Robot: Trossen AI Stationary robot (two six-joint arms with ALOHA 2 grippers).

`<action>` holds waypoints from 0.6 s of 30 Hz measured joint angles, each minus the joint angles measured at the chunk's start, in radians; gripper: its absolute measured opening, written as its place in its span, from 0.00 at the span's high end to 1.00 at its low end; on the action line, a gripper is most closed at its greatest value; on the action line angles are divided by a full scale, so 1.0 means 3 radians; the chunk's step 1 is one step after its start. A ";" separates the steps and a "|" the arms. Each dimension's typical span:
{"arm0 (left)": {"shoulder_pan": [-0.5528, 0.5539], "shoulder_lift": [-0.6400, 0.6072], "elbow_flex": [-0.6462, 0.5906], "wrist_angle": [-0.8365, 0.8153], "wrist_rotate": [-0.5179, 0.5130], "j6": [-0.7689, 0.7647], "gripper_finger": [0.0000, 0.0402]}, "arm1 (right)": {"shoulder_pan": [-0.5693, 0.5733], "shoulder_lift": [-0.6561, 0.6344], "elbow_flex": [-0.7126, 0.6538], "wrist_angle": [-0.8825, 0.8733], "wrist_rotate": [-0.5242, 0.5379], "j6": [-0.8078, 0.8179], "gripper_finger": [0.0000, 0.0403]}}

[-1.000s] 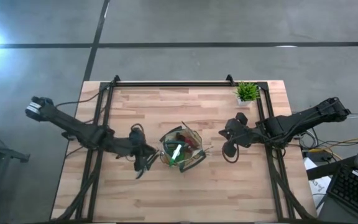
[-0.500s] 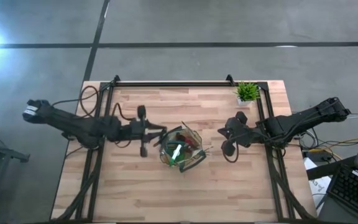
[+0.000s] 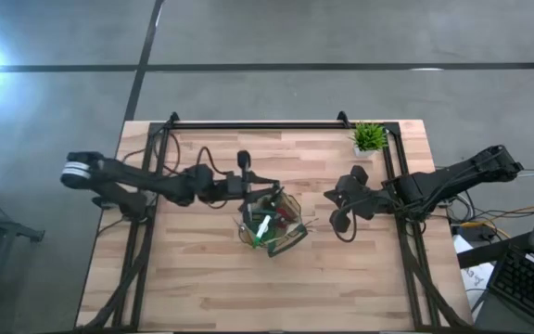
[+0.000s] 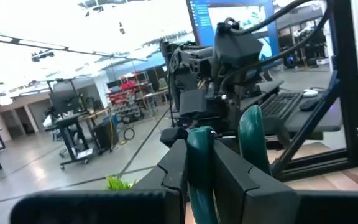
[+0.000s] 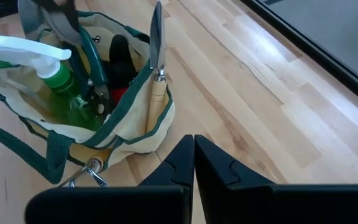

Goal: Pick & Place Garden tools in Gardening bag
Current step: Put the green fruit pruner into the white gardening bag

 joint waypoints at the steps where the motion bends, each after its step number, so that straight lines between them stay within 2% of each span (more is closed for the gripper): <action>1: 0.0006 0.0072 0.0000 0.0092 0.0004 -0.0004 0.88 | 0.0000 0.0000 0.0000 0.0001 -0.0001 0.0000 0.98; 11: 0.0020 0.0609 -0.0003 0.0747 0.0002 0.0003 0.88 | 0.0000 0.0000 0.0000 0.0002 -0.0005 -0.0048 0.98; 18: 0.0057 0.0785 -0.0003 0.0841 -0.0280 0.0101 0.88 | 0.0000 0.0000 0.0000 0.0002 -0.0006 -0.0050 0.98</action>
